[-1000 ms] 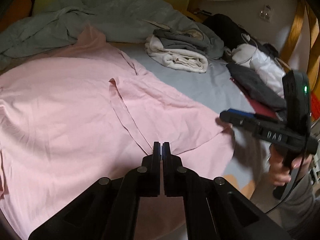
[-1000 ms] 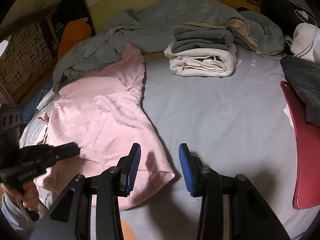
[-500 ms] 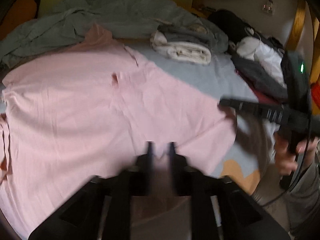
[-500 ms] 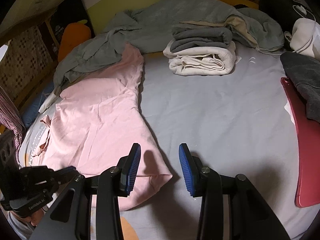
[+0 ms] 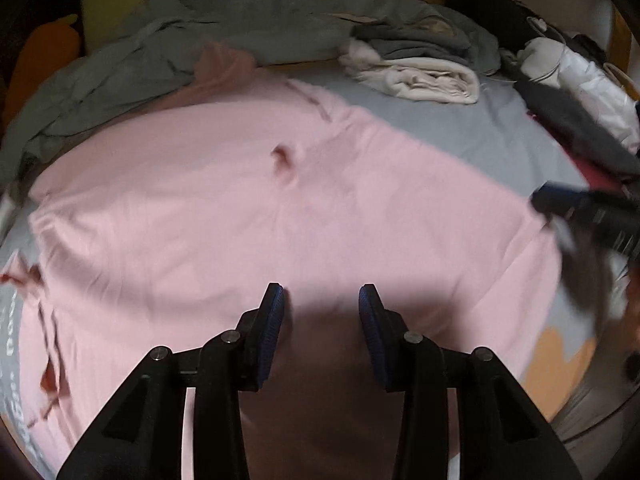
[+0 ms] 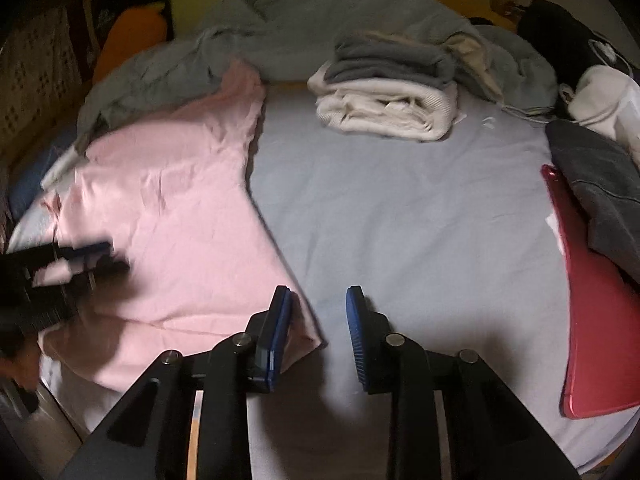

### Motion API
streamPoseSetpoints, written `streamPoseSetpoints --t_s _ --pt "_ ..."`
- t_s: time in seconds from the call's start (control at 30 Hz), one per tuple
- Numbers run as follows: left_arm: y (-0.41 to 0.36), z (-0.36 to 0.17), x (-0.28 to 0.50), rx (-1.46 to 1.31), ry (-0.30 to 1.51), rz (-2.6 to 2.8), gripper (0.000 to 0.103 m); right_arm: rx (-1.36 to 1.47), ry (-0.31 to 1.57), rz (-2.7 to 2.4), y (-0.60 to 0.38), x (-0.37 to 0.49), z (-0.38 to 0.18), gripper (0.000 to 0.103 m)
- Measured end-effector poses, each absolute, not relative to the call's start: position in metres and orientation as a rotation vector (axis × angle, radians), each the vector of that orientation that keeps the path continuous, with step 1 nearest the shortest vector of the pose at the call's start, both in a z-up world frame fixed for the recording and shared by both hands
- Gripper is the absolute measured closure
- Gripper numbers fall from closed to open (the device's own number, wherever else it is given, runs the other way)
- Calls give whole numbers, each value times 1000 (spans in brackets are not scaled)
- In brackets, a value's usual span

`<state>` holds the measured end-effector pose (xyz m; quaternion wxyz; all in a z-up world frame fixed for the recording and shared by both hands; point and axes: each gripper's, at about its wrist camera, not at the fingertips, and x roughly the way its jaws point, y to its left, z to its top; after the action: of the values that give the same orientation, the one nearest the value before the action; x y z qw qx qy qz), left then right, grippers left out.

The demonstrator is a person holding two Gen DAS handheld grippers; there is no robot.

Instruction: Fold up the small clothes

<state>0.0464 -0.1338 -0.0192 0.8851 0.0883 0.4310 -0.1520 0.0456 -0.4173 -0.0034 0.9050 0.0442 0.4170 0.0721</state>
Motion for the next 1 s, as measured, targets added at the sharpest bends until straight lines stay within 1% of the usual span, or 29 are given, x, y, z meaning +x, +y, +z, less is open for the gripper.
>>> streamPoseSetpoints --t_s 0.07,0.13,0.23,0.3,0.33,0.37,0.4,0.43,0.5,0.67,0.8,0.93,1.0 --pt "-116 -12 29 87 846 -315 62 144 836 166 -425 41 0 75" --pt "-98 1 3 21 756 -320 45 195 803 195 -432 33 4 75" --pt "-81 13 -28 66 641 -235 44 227 775 229 -434 25 4 75" --pt "-66 18 -40 90 566 -170 44 228 791 268 -427 28 1 75" --pt "-55 21 -44 82 535 -144 43 198 815 269 -419 30 -3 75" --pt "-43 25 -46 65 517 -123 40 163 841 259 -414 33 -7 75" --pt "-29 30 -45 49 512 -95 39 79 913 208 -404 39 -19 75" --pt "-16 34 -45 43 515 -50 37 53 925 185 -400 41 -24 75" --pt "13 40 -45 34 525 57 37 62 891 164 -397 36 -15 75" --pt "82 37 -47 3 601 123 23 55 775 132 -379 21 14 75" --pt "108 14 -48 -57 630 86 22 31 793 298 -318 14 27 75" --pt "101 0 -26 -115 792 -103 22 44 819 439 -255 12 33 75" --pt "97 1 -12 -135 813 -113 23 62 830 487 -226 12 33 75"
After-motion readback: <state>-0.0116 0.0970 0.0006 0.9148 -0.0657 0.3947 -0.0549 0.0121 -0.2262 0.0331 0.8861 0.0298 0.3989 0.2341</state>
